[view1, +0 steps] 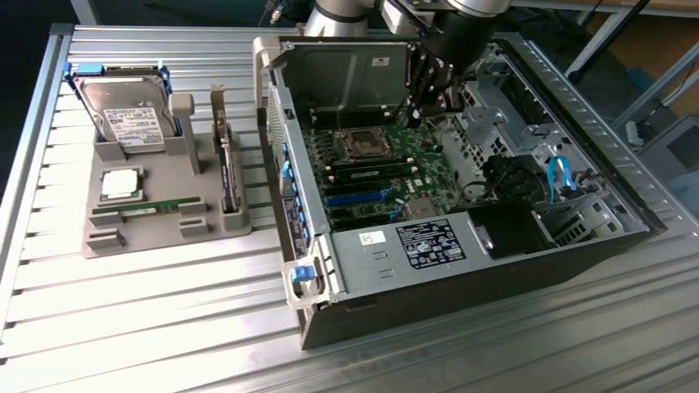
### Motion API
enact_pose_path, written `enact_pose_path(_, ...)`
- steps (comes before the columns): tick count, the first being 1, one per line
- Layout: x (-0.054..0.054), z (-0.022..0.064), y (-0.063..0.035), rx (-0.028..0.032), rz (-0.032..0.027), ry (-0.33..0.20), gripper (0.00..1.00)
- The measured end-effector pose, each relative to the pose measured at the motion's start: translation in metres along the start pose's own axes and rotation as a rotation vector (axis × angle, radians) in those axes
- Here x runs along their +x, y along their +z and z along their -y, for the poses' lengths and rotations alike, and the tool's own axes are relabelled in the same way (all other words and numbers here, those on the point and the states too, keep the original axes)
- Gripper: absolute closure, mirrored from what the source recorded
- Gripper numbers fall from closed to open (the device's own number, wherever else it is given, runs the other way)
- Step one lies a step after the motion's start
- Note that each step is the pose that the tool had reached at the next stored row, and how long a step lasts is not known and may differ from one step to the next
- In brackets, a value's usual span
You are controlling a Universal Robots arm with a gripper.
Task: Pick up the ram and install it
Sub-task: 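Press down the ram until it locks into place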
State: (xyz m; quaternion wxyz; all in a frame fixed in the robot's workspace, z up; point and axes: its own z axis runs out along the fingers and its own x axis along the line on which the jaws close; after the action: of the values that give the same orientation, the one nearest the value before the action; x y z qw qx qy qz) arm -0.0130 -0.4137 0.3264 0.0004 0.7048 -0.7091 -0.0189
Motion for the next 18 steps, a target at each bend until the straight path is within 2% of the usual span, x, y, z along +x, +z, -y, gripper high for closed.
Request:
enact_pose_path(9,0.0,0.0017,0.0,-0.0003,0.0,0.0,0.9)
enact_pose_path(18,0.0,0.0149,-0.0005,-0.0074,-0.0001,0.0,0.9)
